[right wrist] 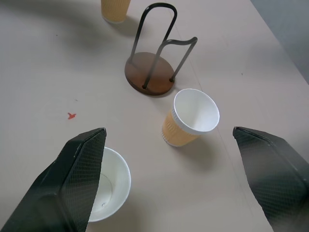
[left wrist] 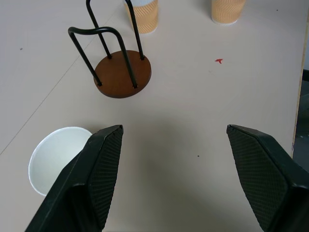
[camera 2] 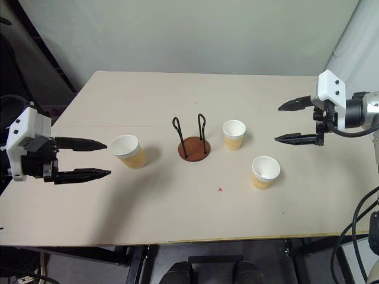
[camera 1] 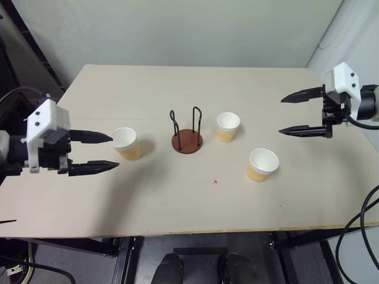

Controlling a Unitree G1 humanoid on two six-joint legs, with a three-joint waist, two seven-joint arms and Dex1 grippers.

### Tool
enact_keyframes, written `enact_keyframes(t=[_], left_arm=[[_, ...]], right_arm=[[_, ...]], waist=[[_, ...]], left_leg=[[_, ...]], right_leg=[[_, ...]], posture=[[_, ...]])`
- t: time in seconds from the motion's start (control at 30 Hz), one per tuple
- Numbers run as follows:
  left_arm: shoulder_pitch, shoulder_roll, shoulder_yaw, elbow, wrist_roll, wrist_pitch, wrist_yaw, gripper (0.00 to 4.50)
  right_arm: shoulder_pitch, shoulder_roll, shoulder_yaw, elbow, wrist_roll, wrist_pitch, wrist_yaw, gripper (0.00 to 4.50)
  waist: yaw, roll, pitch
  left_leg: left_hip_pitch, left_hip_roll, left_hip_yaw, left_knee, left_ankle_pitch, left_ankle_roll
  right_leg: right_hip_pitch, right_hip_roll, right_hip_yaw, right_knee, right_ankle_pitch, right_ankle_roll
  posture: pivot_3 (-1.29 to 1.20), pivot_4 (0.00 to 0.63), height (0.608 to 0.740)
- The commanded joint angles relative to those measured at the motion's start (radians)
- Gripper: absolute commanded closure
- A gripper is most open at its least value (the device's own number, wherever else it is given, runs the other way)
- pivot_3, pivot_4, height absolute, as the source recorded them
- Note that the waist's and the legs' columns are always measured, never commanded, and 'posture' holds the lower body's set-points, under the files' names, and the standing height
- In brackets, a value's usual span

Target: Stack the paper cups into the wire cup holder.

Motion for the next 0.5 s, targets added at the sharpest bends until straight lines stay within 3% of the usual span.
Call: enact_keyframes(t=[0.03,0.2,0.3,0.5], left_arm=[[-0.027,0.000,-0.001,-0.002,-0.002,-0.014,0.005,0.84],[-0.102,-0.038,-0.068,0.021,0.031,-0.034,0.066,0.84],[-0.249,-0.173,-0.216,0.081,0.159,-0.046,0.262,0.84],[-0.360,-0.374,-0.363,0.105,0.195,0.031,0.363,0.84]], right_arm=[[-0.004,-0.025,-0.051,-0.037,0.021,0.002,0.004,0.12],[-0.001,-0.030,-0.055,-0.052,0.034,0.012,0.008,0.12],[-0.008,-0.017,-0.073,-0.094,0.079,0.055,0.010,0.12],[0.000,-0.019,-0.078,-0.144,0.090,0.089,-0.011,0.12]], waist=[[0.000,0.000,0.000],[0.003,0.000,0.000],[0.013,0.001,0.000],[0.012,0.000,0.000]], left_leg=[[0.000,0.000,0.000,0.000,0.000,0.000],[0.000,0.000,0.000,0.000,0.000,0.000],[0.001,-0.001,0.000,0.000,0.001,-0.001],[0.000,-0.001,0.003,0.001,0.002,-0.002]], right_leg=[[0.000,0.000,0.000,0.000,0.000,0.000],[0.000,0.000,0.000,0.000,0.000,0.000],[0.001,0.000,0.000,0.000,0.000,0.000],[0.001,0.000,0.001,-0.001,0.006,0.007]], posture=[[0.00,0.150,0.740],[0.00,0.150,0.740],[0.00,0.150,0.740],[0.00,0.150,0.740]])
